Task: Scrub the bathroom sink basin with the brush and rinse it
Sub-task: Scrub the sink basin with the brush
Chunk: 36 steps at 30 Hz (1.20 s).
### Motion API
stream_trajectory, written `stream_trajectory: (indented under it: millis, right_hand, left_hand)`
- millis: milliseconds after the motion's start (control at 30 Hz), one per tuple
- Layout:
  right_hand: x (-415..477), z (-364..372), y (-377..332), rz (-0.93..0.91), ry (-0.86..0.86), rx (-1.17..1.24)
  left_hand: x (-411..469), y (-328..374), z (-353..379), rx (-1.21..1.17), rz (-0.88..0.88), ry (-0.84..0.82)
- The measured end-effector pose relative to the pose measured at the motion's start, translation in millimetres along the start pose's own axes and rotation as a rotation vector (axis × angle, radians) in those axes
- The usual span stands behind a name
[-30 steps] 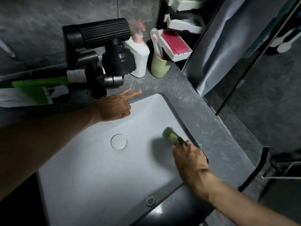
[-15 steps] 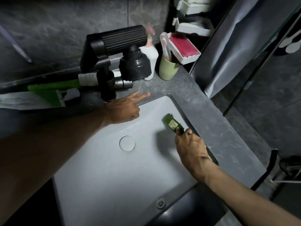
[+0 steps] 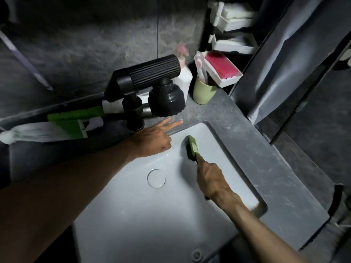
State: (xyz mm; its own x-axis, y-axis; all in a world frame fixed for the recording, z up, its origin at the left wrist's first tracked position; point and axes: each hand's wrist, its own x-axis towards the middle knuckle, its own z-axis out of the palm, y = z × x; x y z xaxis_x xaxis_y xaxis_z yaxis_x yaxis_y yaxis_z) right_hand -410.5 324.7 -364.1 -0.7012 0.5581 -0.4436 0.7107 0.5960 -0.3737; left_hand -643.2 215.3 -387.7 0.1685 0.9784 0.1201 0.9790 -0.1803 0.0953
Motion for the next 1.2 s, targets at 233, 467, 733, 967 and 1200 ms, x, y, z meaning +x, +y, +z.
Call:
stream_trajectory:
  millis: [233, 467, 733, 967, 1200]
  right_hand:
    - [-1, -27, -29, 0.148, -0.133, 1.425]
    - [-7, -45, -29, 0.109, -0.174, 1.367]
    - [-10, -34, -42, 0.11, 0.037, 1.13]
    - [-26, 25, -62, 0.023, 0.129, 0.817]
    - [-10, 22, -70, 0.042, 0.354, 0.716]
  left_hand:
    - [-2, 0, -2, 0.0, -0.015, -0.03]
    - [-3, 8, -7, 0.132, -0.005, -0.042]
    - [-56, 16, -19, 0.041, 0.012, 0.07]
    - [-93, 21, -25, 0.05, -0.191, 0.051]
    - [-94, 22, -28, 0.015, -0.239, 0.053]
